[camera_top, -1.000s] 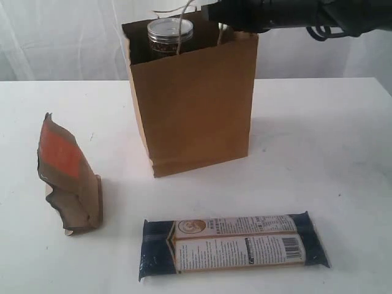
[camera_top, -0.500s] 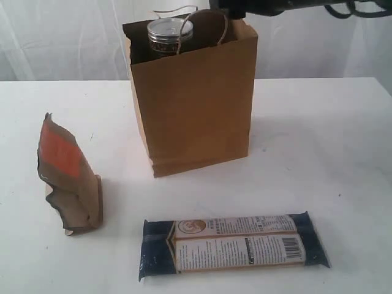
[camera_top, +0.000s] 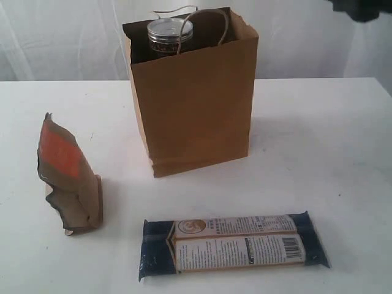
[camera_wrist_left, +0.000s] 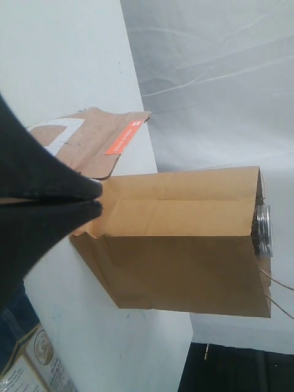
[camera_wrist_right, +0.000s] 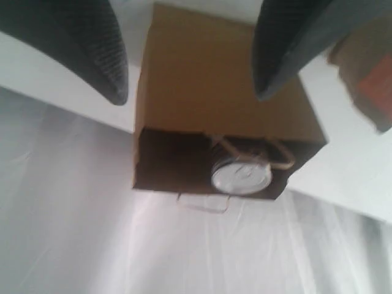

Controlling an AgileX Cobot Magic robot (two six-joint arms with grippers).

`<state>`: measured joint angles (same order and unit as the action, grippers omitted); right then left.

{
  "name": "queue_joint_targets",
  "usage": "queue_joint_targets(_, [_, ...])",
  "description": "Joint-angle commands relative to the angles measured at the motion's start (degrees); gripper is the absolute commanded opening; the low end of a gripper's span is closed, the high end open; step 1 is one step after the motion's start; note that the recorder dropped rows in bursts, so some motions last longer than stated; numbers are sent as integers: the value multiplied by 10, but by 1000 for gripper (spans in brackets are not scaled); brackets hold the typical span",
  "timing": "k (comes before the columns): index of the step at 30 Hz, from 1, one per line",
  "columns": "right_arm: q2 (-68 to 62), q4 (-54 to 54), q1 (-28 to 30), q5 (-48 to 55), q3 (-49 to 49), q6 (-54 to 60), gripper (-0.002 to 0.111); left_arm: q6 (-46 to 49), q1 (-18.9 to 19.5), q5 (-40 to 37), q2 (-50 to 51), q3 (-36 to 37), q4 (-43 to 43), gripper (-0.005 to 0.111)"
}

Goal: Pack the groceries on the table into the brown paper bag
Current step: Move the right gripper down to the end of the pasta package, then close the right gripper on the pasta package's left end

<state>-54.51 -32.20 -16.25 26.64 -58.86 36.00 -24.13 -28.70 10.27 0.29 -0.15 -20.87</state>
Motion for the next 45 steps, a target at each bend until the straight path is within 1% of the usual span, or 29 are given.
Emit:
queue_joint_targets(1, [12,8,3,141,5,-4,55,2,0,5,-3,1,-2,0])
queue_joint_targets(4, [1,7,2,201,17,-4,55,2,0,5,-3,1,-2,0])
queue_joint_targets(6, [-5,3,-19,209,25,-1,55,2,0,5,-3,1,-2,0])
queue_joint_targets(9, [-17,-16,-78,230,31,28,55,2,0,5,-3,1,-2,0])
queue_joint_targets(10, [-21,-14,-89,230,31,35,55,2,0,5,-3,1,-2,0])
queue_joint_targets(12, [-35,9,-112,231,31,60,56,2,0,5,-3,1,-3,0])
queue_joint_targets(15, [-84,75,-144,265,31,75,60,2,0,5,-3,1,-3,0])
queue_joint_targets(18, [-126,89,-181,271,40,133,63,2,0,5,-3,1,-3,0])
queue_joint_targets(20, [-152,89,-212,262,52,181,64,2,0,5,-3,1,-3,0])
queue_joint_targets(21, [-178,94,-239,243,64,194,68,2,0,5,-3,1,-3,0])
queue_joint_targets(22, [-192,104,-253,234,68,200,70,2,0,5,-3,1,-3,0])
queue_joint_targets(24, [-232,133,-288,193,76,222,75,2,0,5,-3,1,-3,0])
queue_joint_targets(25, [-257,144,-311,157,76,222,76,2,0,5,-3,1,-3,0])
queue_joint_targets(27, [-295,144,-337,107,76,222,76,2,0,5,-3,1,-3,0])
queue_joint_targets(29, [-338,144,-353,63,75,221,76,2,0,5,-3,1,-3,0])
queue_joint_targets(30, [-365,143,-356,38,74,204,76,2,0,5,-3,1,-3,0])
queue_joint_targets(31, [-375,143,-356,34,71,194,76,2,0,5,-3,1,-3,0])
queue_joint_targets(34, [-416,148,-356,39,46,160,76,2,0,5,-3,1,-3,0])
queue_joint_targets(36, [-446,161,-356,40,18,158,76,2,0,5,-3,1,-3,0])
queue_joint_targets(37, [-463,180,-356,41,-1,157,78,2,0,5,-3,1,-3,0])
queue_joint_targets(40, [-483,233,-356,40,-16,139,79,2,0,5,-3,1,-3,0])
queue_joint_targets(45, [-496,255,-356,32,-19,132,87,2,0,6,-3,1,-3,0])
